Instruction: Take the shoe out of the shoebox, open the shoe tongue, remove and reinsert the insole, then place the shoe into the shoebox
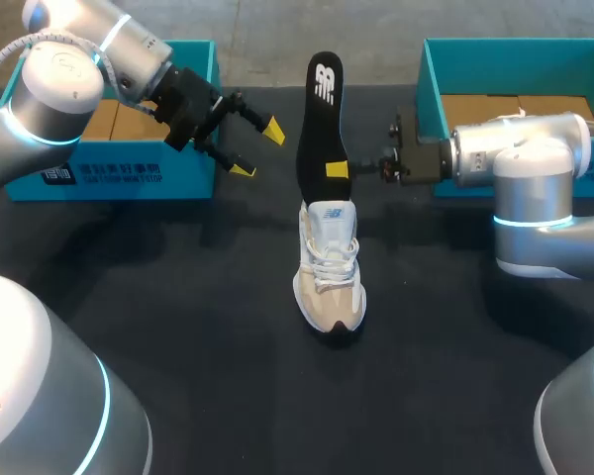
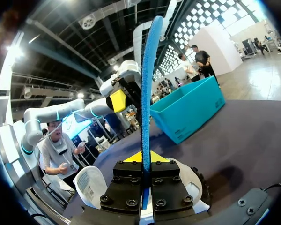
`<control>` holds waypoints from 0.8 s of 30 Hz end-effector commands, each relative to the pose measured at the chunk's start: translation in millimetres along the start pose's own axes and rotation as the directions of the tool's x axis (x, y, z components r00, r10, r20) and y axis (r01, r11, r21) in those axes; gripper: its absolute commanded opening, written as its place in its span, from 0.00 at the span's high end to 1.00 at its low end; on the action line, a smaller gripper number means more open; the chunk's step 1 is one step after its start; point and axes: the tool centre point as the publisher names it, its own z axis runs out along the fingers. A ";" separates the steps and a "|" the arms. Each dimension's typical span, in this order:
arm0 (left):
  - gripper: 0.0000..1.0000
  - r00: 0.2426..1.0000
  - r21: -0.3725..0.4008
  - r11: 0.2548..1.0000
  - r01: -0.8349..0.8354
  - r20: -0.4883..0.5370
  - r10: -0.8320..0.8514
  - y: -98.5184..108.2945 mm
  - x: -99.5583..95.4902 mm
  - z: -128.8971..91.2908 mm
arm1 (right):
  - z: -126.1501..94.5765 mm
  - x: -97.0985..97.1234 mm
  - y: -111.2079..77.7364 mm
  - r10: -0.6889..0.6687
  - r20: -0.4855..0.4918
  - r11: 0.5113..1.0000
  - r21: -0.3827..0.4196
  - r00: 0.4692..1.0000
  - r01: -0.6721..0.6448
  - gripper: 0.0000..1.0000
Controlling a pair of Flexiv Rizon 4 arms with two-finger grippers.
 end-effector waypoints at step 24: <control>0.00 1.000 -0.001 1.000 0.000 -0.003 0.000 -0.2 -0.4 0.0 | 1.7 13.8 -47.5 0.065 -0.004 0.997 0.033 0.998 -0.065 1.00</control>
